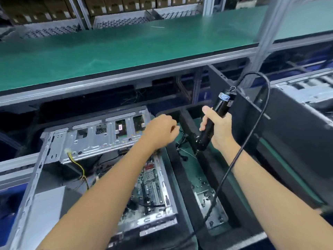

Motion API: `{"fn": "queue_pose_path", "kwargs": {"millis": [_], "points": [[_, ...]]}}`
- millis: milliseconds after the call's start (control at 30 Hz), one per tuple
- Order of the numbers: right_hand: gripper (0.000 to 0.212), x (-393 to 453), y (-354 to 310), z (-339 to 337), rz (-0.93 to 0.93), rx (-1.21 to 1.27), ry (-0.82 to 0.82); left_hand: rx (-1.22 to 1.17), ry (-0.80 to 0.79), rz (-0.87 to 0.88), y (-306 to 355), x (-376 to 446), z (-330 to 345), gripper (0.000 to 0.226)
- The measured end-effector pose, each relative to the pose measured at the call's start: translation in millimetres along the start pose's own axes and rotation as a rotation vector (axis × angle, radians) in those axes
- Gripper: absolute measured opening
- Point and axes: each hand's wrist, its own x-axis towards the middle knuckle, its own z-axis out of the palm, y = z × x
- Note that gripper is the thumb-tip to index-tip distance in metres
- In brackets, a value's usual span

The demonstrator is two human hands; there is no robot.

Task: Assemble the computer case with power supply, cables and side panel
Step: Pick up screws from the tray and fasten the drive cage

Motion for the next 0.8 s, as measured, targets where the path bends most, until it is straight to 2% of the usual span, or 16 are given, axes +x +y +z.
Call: {"fn": "queue_pose_path", "kwargs": {"millis": [100, 233, 400, 500, 633, 733, 800], "points": [[0.028, 3.0, 13.9, -20.5, 0.016, -0.026, -0.050, -0.028, -0.198, -0.038, 34.0, 23.1, 16.3, 0.028], [0.032, 7.2, 24.5, -41.2, 0.040, -0.033, -0.186, 0.031, -0.356, -0.244, 64.2, 39.1, 42.3, 0.014], [0.034, 2.0, 40.9, -64.4, 0.091, -0.007, -0.312, 0.089, -0.586, -0.442, 90.5, 44.2, 86.3, 0.030], [0.033, -0.4, 53.5, -76.9, 0.154, 0.001, -0.315, 0.037, -0.685, -0.492, 98.4, 39.6, 121.6, 0.028], [0.031, 1.9, 68.2, -89.3, 0.230, 0.006, -0.287, -0.038, -0.716, -0.574, 97.3, 27.1, 163.4, 0.028], [0.030, 5.4, 78.6, -95.8, 0.271, -0.007, -0.290, -0.072, -0.647, -0.619, 96.5, 17.3, 189.8, 0.024], [0.032, 7.8, 84.6, -99.0, 0.287, -0.018, -0.290, -0.128, -0.599, -0.644, 97.5, 15.6, 202.7, 0.031]]}}
